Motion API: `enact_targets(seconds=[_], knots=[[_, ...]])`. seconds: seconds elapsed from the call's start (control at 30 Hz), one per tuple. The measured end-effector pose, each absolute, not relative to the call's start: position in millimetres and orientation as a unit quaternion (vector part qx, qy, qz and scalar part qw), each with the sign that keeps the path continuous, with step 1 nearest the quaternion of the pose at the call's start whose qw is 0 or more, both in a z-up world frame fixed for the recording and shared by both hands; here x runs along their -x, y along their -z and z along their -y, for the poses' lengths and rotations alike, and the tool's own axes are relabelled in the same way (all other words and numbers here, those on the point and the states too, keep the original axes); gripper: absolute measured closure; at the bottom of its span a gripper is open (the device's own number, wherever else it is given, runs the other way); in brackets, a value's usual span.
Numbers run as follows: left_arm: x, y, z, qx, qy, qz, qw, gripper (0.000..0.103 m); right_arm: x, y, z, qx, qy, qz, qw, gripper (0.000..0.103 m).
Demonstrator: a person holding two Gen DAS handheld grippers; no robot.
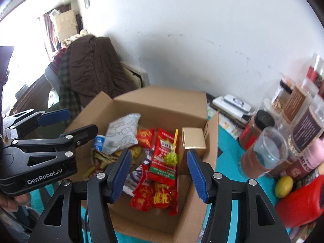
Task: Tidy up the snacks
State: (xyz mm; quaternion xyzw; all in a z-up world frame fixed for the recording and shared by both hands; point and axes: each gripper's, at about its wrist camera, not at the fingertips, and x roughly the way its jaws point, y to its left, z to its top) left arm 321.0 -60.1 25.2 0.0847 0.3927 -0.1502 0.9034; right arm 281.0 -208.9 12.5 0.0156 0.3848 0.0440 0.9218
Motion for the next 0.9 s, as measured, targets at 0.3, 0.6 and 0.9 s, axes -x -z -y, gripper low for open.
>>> enact_targets(seconds=[0.3,0.6,0.9], knots=[[-274,-77,44,-0.065,0.158,-0.335,0.927,0.038,-234,-66,207,-0.013,-0.034,-0.310,0.950,0.045],[-210,-114,31,-0.055,0.169,-0.287,0.941,0.038,-174,-104,198,-0.007,-0.030,-0.249,0.968,0.042],[-158,-120,22,-0.050,0.164,-0.280,0.945,0.038,-110,-116,192,-0.003,-0.033,-0.212,0.977,0.032]])
